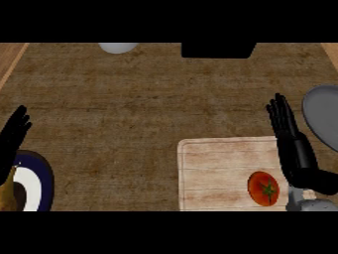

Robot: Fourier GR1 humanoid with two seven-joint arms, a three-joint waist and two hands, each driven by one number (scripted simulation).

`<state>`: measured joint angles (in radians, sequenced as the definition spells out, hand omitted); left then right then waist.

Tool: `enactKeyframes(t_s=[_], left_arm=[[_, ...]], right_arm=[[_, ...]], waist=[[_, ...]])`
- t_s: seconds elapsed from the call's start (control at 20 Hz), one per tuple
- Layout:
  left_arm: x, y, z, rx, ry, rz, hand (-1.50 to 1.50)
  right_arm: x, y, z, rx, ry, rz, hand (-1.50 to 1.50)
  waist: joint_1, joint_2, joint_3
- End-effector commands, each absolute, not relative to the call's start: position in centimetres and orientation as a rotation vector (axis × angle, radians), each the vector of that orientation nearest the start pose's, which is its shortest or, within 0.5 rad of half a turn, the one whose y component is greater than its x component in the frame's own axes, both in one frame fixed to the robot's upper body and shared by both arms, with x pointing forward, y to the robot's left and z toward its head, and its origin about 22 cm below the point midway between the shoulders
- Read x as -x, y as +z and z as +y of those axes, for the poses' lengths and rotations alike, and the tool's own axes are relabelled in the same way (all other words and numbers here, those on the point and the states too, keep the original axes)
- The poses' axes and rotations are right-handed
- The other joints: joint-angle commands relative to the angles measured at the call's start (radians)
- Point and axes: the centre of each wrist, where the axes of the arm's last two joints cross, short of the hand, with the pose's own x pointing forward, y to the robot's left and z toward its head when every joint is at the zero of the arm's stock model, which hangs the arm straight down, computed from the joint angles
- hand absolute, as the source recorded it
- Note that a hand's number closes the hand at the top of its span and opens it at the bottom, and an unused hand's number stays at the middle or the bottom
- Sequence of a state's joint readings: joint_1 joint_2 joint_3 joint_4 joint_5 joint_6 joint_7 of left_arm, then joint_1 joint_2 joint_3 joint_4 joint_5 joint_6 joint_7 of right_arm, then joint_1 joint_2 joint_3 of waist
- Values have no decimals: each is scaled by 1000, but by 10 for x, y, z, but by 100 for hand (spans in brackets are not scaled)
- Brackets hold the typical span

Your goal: Pick the tomato from the cutting board and place it in the pan

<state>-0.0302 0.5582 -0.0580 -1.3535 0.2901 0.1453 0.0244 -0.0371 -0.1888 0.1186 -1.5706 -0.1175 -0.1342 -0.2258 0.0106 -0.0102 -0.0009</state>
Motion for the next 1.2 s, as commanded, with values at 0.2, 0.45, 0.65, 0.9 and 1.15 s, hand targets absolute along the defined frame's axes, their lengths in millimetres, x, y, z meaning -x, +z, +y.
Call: enactKeyframes(t_s=[0.2,0.45,0.65,0.9,1.15], left_arm=[[-285,51,318,-250,-102,-1607,0],[-284,41,294,-213,-40,-1626,0],[-293,54,290,-196,-33,-1623,0],[-295,50,282,-209,-44,-1621,0],[-293,44,284,-205,-49,-1615,0]], right_arm=[[-257,28,-210,-612,824,-1747,150],[-262,42,-294,-596,914,-2055,-150],[-276,79,-366,-438,982,-2248,-150],[-271,115,-412,-355,1209,-2199,-150],[-269,169,-424,-134,1544,-2072,-150]], waist=[[49,20,5],[-23,13,9],[-23,16,9],[-13,14,5],[-11,12,2]])
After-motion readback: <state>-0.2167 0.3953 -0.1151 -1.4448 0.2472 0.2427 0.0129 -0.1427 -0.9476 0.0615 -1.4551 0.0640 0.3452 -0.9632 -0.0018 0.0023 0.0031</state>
